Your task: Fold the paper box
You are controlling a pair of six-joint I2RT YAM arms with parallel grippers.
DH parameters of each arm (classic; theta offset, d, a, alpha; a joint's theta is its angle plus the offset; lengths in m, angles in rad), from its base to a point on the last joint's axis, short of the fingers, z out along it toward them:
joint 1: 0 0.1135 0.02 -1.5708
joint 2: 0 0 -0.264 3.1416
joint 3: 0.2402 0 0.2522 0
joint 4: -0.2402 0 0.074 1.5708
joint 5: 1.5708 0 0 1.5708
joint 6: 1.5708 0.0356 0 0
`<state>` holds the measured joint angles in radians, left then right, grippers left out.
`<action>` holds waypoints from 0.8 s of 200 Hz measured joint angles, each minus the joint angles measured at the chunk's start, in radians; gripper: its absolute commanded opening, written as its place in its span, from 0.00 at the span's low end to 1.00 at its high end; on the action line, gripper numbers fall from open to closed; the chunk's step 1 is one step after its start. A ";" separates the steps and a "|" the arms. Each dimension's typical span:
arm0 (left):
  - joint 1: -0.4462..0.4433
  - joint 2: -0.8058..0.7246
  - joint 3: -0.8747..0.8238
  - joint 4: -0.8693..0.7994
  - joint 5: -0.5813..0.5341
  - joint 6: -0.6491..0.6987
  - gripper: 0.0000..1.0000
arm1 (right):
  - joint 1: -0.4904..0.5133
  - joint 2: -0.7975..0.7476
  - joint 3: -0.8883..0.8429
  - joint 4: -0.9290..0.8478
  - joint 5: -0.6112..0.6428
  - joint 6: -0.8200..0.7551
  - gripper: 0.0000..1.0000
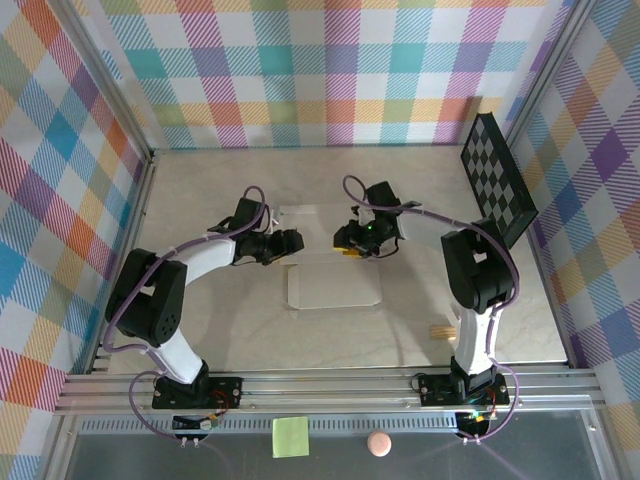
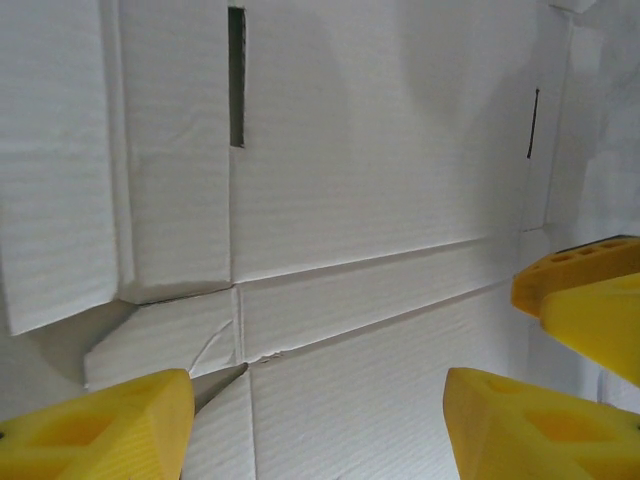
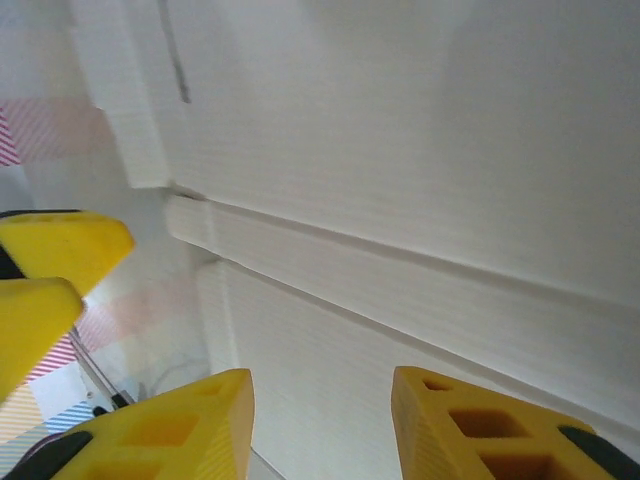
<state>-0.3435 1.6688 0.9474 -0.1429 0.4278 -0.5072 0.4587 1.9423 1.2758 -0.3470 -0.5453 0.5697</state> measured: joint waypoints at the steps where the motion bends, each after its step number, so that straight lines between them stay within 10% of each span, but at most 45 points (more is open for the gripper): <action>1: 0.000 0.000 0.000 -0.001 0.000 0.000 0.67 | 0.000 0.001 0.002 0.001 0.000 0.000 0.41; 160: 0.022 -0.002 -0.003 -0.042 -0.014 0.023 0.62 | 0.057 0.146 0.106 0.014 -0.032 0.022 0.35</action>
<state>-0.3218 1.6672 0.9440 -0.1852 0.4137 -0.4843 0.5156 2.0888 1.3823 -0.3325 -0.5774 0.5915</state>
